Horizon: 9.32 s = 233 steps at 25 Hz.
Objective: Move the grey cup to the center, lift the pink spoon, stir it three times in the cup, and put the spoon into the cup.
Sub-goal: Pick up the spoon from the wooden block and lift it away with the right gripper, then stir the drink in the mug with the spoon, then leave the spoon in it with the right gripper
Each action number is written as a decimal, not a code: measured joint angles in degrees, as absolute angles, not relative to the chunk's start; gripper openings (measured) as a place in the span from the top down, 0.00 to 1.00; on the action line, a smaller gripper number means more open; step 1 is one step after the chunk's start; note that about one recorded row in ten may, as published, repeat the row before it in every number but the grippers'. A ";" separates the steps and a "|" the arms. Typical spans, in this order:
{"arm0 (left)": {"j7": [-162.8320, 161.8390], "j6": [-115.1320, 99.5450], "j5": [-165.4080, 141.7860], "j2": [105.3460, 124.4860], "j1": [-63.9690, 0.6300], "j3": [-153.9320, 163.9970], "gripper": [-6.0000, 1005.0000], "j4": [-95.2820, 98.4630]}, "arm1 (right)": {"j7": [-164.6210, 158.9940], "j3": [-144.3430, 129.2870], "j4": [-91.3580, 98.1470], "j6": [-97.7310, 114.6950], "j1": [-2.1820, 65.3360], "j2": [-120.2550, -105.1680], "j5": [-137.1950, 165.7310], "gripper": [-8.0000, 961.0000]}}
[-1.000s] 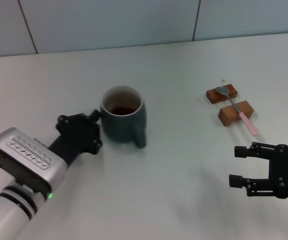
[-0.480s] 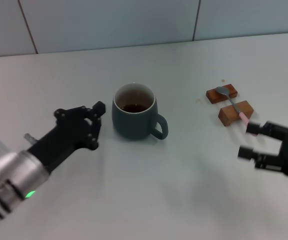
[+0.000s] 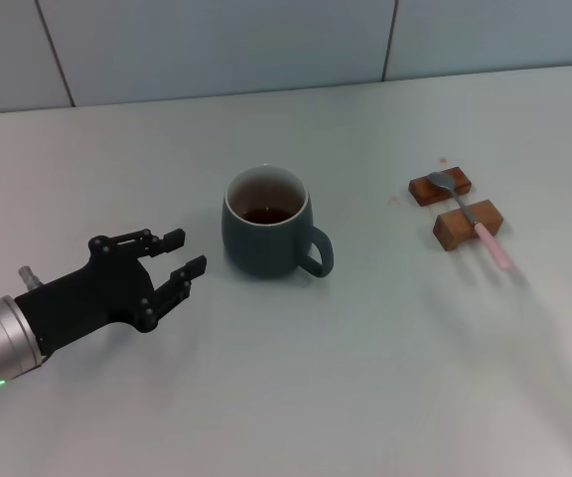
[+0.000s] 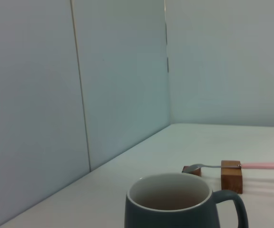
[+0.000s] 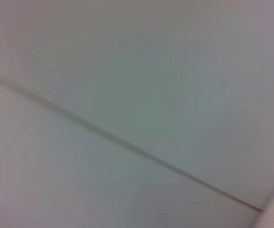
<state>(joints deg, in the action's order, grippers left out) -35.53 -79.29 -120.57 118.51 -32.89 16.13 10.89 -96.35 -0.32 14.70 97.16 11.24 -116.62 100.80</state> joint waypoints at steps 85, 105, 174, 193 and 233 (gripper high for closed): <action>-36.91 -81.90 -120.76 118.59 -33.16 19.61 0.19 11.99 | -110.47 -0.70 0.61 71.76 17.84 -119.33 105.48 0.49; -36.39 -82.54 -120.76 118.64 -32.89 20.02 0.19 11.94 | -107.54 -0.40 0.63 72.33 17.38 -119.36 106.09 0.67; -40.62 -84.42 -120.76 118.47 -32.71 20.66 0.20 15.38 | -148.86 -56.59 84.29 108.68 55.96 -118.02 147.86 0.87; -40.61 -84.38 -120.76 118.56 -32.63 21.13 0.20 15.43 | -147.48 -60.94 58.96 97.12 64.89 -117.78 153.41 0.84; -40.60 -84.29 -120.76 118.73 -32.82 22.53 0.20 14.94 | -144.97 -61.14 38.70 88.78 74.66 -115.49 156.48 0.76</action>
